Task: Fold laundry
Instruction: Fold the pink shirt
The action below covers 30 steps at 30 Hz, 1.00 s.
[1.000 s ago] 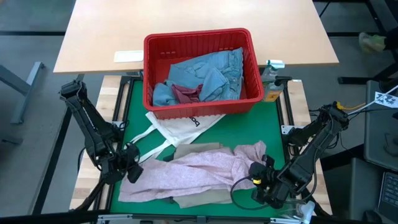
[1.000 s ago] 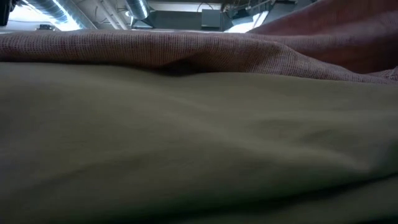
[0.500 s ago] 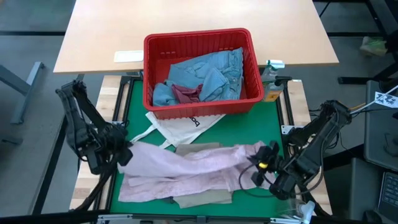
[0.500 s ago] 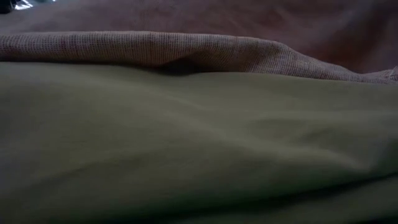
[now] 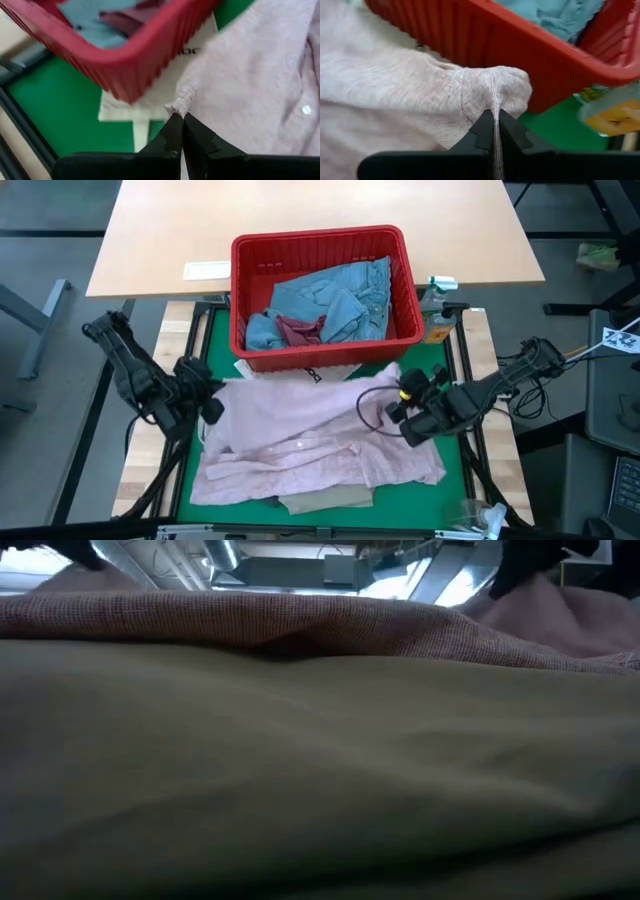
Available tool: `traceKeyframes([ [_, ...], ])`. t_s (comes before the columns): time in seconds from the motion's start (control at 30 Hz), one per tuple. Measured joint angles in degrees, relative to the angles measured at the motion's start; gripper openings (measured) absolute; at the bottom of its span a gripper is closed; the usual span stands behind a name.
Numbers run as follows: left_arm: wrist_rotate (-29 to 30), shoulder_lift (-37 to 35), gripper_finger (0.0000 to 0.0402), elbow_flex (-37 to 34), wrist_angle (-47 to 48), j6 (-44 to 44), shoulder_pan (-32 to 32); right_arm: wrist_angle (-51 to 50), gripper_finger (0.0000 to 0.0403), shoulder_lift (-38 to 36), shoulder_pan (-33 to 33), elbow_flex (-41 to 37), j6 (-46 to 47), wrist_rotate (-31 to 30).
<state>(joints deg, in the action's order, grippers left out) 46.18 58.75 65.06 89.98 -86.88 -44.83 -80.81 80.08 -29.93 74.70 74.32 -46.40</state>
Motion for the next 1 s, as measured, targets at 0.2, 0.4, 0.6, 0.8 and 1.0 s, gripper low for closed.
traceKeyframes([
  [0.2,2.97,-7.05,0.0,0.0,0.03,7.32,6.27,-0.97,0.0014,-1.7,4.39,0.0,-4.14,0.73],
  [0.4,-7.79,-11.38,0.0,0.0,0.19,9.65,9.1,-0.48,0.0014,-2.18,4.53,0.01,-6.69,4.44],
  [0.6,-18.45,-7.35,0.0,-0.02,0.11,9.5,7.46,5.67,0.0014,-2.15,-0.25,-2.33,-7.16,7.45],
  [0.8,-28.19,1.2,0.0,-0.04,-1.01,6.71,2.53,11.53,0.0014,-2.13,-7.02,-4.62,-6.66,10.4],
  [1.0,-37.11,11.05,0.0,-0.04,-8.07,1.95,-6.6,23.88,0.0014,-2.03,-14.79,-6.51,-6.58,14.07],
])
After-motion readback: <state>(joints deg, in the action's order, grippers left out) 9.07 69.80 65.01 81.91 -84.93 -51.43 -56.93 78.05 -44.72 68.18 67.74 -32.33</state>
